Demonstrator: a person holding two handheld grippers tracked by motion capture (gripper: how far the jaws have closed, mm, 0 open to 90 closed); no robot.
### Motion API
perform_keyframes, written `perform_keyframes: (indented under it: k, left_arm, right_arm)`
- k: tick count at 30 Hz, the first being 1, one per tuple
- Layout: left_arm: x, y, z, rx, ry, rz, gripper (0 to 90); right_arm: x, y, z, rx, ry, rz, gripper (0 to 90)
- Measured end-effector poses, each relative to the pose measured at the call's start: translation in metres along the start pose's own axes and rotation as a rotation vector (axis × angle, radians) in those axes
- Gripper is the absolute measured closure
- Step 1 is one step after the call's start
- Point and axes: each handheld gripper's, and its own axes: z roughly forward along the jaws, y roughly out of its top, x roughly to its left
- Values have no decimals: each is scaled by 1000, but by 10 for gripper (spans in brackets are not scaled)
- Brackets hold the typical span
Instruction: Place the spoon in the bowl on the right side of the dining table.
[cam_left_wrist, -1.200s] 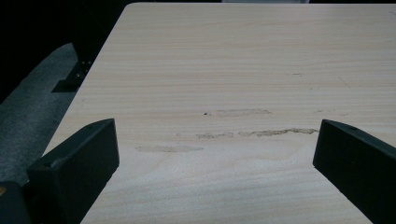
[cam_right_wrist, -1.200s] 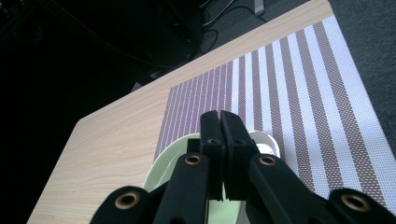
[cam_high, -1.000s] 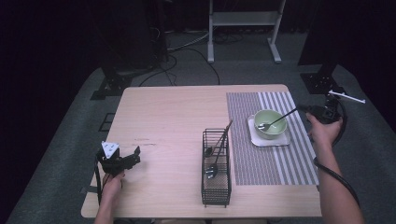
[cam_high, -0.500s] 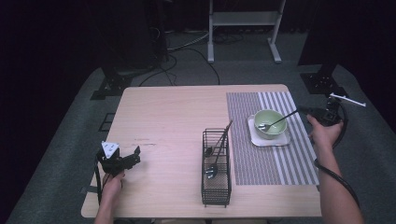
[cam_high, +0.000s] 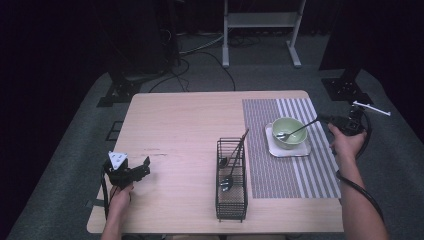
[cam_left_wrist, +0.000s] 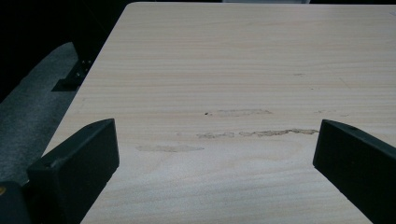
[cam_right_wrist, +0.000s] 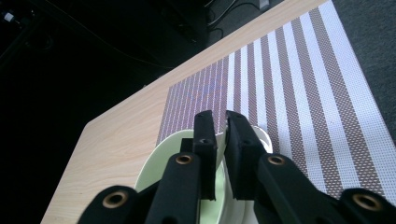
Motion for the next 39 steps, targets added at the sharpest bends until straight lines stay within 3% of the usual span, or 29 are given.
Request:
perform_keyframes:
  k: [24,36,39]
  left_arm:
    - [1,-1,-2,-11,0,-1,0]
    - [1,-1,-3,-12,-7,4,0]
    - [1,-1,-3,-11,-6,4,0]
  right_arm:
    - [-19,-8,2,31,23,23,784]
    - [-21,-16,-2,55,58,12,696]
    - [-18,-19,-1,75,51,-13,650]
